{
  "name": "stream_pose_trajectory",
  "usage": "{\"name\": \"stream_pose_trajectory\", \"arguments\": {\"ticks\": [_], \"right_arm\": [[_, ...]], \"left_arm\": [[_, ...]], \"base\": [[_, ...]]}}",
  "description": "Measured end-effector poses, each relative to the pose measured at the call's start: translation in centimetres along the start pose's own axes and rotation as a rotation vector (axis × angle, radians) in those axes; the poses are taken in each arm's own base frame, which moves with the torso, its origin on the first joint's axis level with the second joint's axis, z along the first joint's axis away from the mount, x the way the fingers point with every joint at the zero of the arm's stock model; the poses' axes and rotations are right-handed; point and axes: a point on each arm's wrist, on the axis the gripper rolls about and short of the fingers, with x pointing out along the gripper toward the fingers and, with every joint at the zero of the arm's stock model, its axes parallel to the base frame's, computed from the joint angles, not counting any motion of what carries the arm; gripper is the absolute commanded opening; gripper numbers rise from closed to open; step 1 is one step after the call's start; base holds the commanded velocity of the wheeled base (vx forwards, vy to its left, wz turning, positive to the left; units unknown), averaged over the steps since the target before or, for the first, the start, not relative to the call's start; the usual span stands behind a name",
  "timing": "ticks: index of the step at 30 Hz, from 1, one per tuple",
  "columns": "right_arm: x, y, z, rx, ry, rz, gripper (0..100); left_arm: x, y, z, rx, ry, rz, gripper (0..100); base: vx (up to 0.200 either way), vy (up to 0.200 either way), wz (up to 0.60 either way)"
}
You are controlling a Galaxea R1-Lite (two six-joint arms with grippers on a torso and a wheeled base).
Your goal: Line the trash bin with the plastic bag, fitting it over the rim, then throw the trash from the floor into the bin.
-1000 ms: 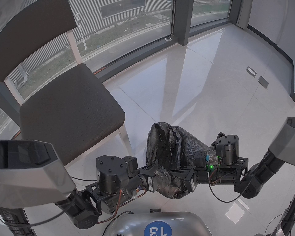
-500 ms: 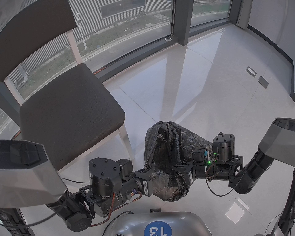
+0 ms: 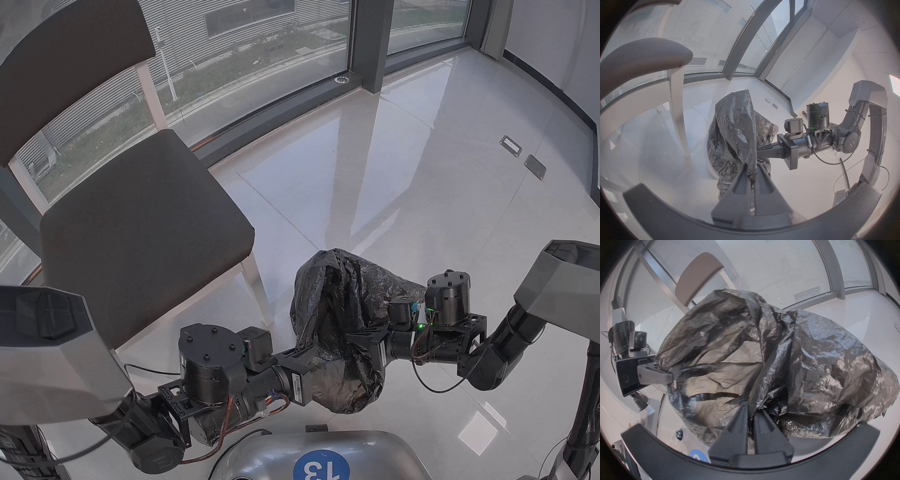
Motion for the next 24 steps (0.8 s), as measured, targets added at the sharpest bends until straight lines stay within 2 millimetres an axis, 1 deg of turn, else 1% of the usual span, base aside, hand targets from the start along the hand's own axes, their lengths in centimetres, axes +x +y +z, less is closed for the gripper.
{"name": "stream_pose_trajectory", "arguments": {"ticks": [4,12,16,24], "right_arm": [[0.5,-0.9,-0.1,0.012,0.008,-0.016,0],[2.2,-2.4,-1.4,0.038,0.045,-0.033,0],[3.0,-3.0,-1.9,0.048,0.063,-0.036,0],[3.7,-4.0,-2.6,0.071,0.087,-0.027,0]], "left_arm": [[-0.2,-0.1,0.1,0.001,-0.002,-0.002,0],[-0.2,-0.1,0.2,0.000,-0.007,-0.005,0],[0.1,-0.2,0.2,0.001,-0.008,-0.006,0],[0.9,-0.4,-0.1,0.005,-0.007,-0.015,0]], "base": [[0.000,0.000,0.00],[0.000,0.000,0.00],[0.000,0.000,0.00],[0.000,0.000,0.00]]}}
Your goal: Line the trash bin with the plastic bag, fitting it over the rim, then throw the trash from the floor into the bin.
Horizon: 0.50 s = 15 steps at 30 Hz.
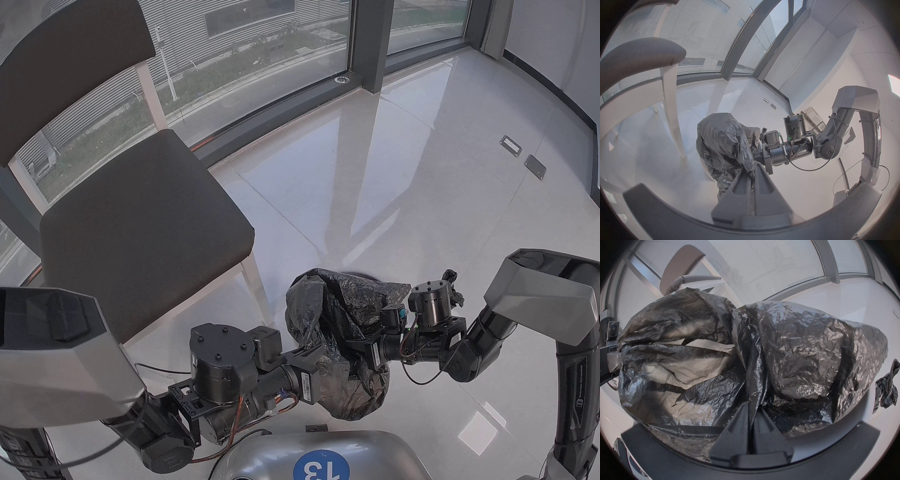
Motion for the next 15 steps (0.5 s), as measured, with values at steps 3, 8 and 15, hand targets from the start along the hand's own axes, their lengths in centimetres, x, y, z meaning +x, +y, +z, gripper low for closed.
{"name": "stream_pose_trajectory", "arguments": {"ticks": [3,8,15], "right_arm": [[0.4,-0.3,-0.1,0.004,0.006,0.002,0],[1.1,-0.7,-0.1,0.023,0.026,0.028,0],[2.1,-1.3,0.4,0.087,0.036,0.067,0]], "left_arm": [[0.2,-0.1,-0.2,0.001,0.004,-0.002,0],[0.3,-0.1,-0.3,0.001,0.009,-0.002,0],[0.4,-0.1,-0.4,0.000,0.011,-0.002,0]], "base": [[0.000,0.000,0.00],[0.000,0.000,0.00],[0.000,0.000,0.00]]}}
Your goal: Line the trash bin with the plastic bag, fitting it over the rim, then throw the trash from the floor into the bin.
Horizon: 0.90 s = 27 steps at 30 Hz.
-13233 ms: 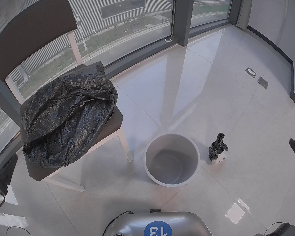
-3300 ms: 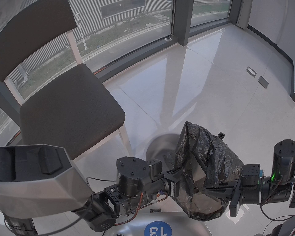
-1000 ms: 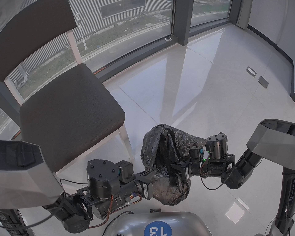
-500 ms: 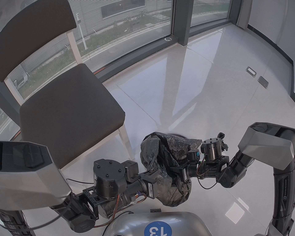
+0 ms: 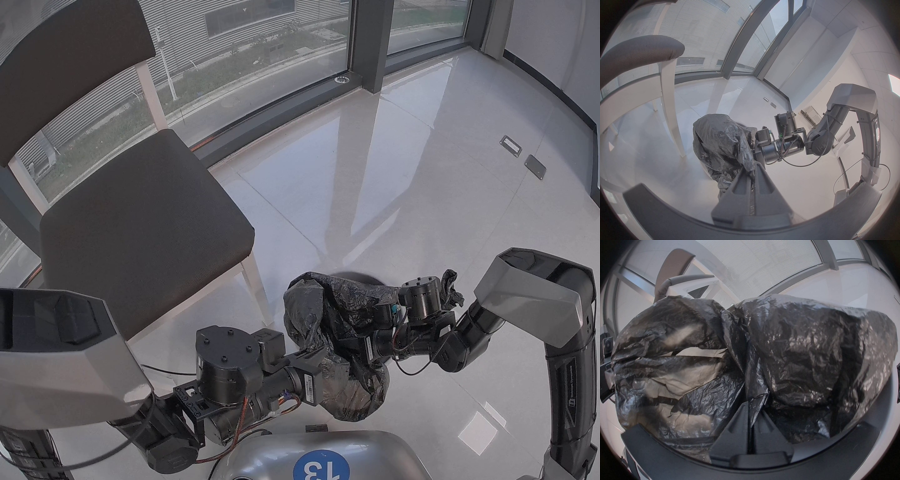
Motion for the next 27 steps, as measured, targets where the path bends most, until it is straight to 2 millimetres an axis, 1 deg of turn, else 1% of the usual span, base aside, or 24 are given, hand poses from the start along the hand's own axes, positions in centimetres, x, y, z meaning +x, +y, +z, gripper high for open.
{"name": "stream_pose_trajectory", "arguments": {"ticks": [4,8,14,27], "right_arm": [[0.5,-0.5,0.0,0.026,0.023,0.010,0],[0.8,-1.0,0.0,0.063,0.058,0.070,0],[1.5,-1.9,0.4,0.093,0.049,0.082,0],[3.5,-3.2,-0.3,0.138,0.110,0.117,0]], "left_arm": [[0.1,0.0,-0.1,0.001,0.002,-0.001,0],[0.3,-0.2,-0.3,0.002,0.006,-0.005,0],[0.8,-0.4,-0.6,0.005,0.008,-0.013,0],[1.5,-0.8,-1.2,0.009,0.020,-0.023,0]], "base": [[0.000,0.000,0.00],[0.000,0.000,0.00],[0.000,0.000,0.00],[0.000,0.000,0.00]]}}
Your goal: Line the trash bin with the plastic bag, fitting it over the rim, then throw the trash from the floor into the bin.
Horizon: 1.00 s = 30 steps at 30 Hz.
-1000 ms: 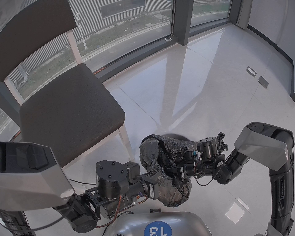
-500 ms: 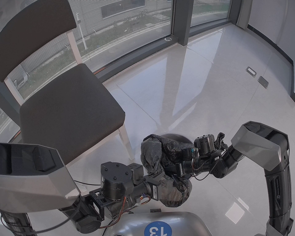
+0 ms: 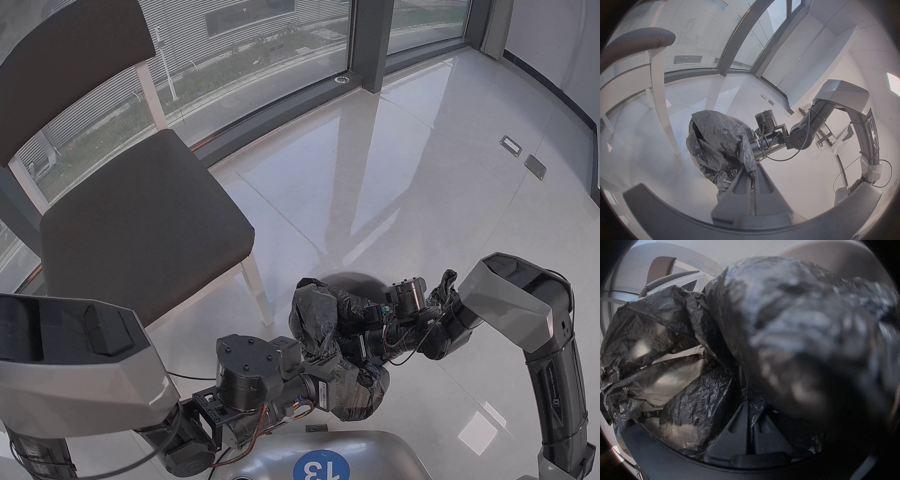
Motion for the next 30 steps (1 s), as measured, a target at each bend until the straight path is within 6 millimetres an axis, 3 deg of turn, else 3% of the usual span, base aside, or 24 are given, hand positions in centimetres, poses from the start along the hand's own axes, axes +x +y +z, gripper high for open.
{"name": "stream_pose_trajectory", "arguments": {"ticks": [9,14,23,30], "right_arm": [[0.5,-0.3,0.3,0.014,0.031,0.008,0],[-0.4,0.2,1.2,-0.001,0.004,0.007,0],[-5.2,2.5,3.1,-0.023,-0.065,-0.007,0],[-8.7,3.0,2.9,-0.027,-0.120,-0.033,0]], "left_arm": [[0.2,0.0,0.0,0.001,0.000,0.000,0],[0.3,0.0,0.0,0.002,-0.003,0.000,0],[0.9,0.1,0.0,-0.001,-0.012,0.000,0],[2.0,0.2,-0.6,0.000,-0.003,0.004,0]], "base": [[0.000,0.000,0.00],[0.000,0.000,0.00],[0.000,0.000,0.00],[0.000,0.000,0.00]]}}
